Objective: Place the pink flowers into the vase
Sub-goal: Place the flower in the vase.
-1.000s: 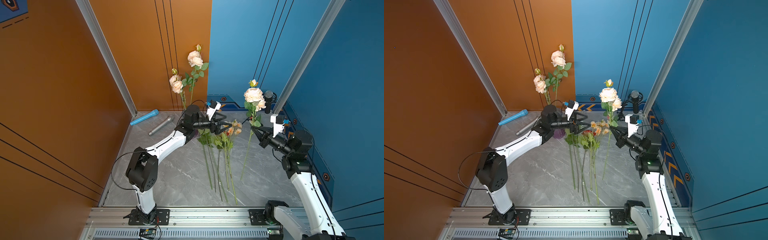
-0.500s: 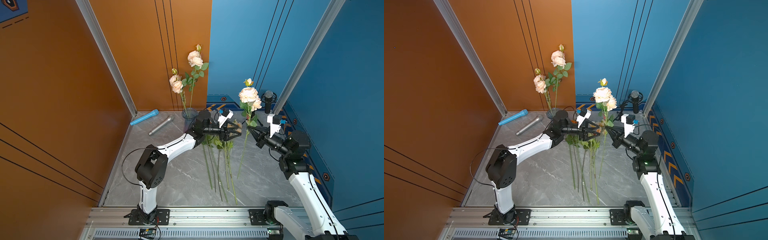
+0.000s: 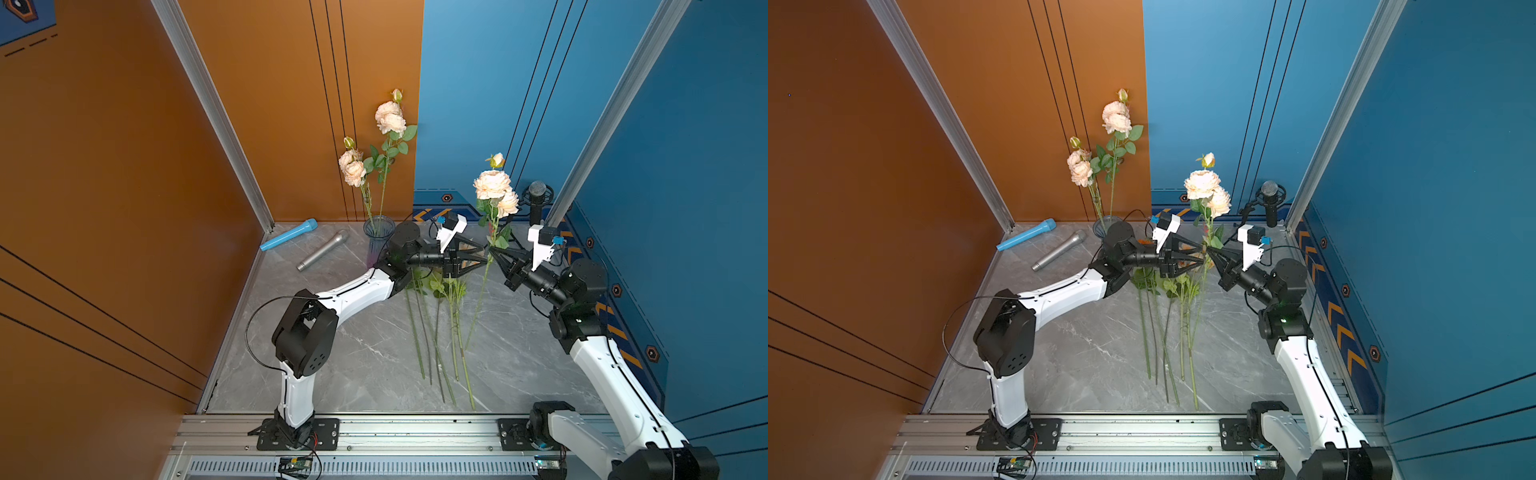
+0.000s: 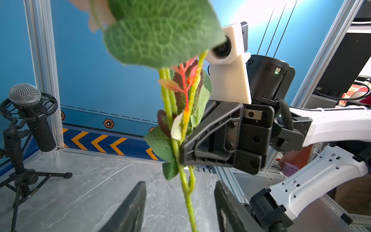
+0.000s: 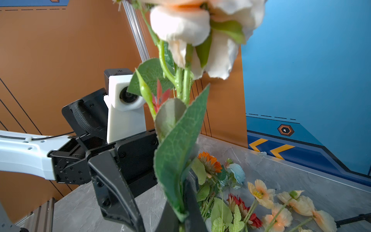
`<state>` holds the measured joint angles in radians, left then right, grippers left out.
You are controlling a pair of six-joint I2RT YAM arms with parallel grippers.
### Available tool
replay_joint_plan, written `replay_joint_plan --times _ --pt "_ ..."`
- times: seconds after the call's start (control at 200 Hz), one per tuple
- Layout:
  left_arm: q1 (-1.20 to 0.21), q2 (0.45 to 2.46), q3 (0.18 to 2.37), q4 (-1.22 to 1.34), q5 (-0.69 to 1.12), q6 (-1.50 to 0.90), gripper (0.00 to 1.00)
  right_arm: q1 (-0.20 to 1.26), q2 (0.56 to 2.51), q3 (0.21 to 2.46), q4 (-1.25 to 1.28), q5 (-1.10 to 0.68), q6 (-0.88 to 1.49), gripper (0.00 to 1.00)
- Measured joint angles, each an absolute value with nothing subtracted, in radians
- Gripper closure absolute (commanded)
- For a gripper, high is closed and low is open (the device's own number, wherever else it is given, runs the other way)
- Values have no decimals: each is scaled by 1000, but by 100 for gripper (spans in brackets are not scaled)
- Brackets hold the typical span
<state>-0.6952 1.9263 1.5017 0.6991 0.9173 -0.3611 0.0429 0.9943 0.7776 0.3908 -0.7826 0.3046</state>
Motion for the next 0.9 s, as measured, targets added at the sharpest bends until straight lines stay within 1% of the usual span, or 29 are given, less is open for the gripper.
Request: replay_joint_plan --times 0.255,0.461,0.556,0.721,0.846,0.901 --pt "-698 1938 1502 729 918 -383 45 69 1010 778 457 -757 329 100" --pt "-702 1965 1502 753 918 -409 53 89 1024 778 482 -746 335 100" --pt "-702 1972 1502 760 918 -420 62 95 1031 778 488 -735 338 99" --pt "-702 1974 1502 775 920 -435 72 107 1040 779 492 -727 338 99" --pt "-702 1977 1508 783 930 -449 87 112 1048 783 495 -709 338 98" --pt "-702 1982 1515 785 937 -450 97 113 1051 783 503 -702 338 98"
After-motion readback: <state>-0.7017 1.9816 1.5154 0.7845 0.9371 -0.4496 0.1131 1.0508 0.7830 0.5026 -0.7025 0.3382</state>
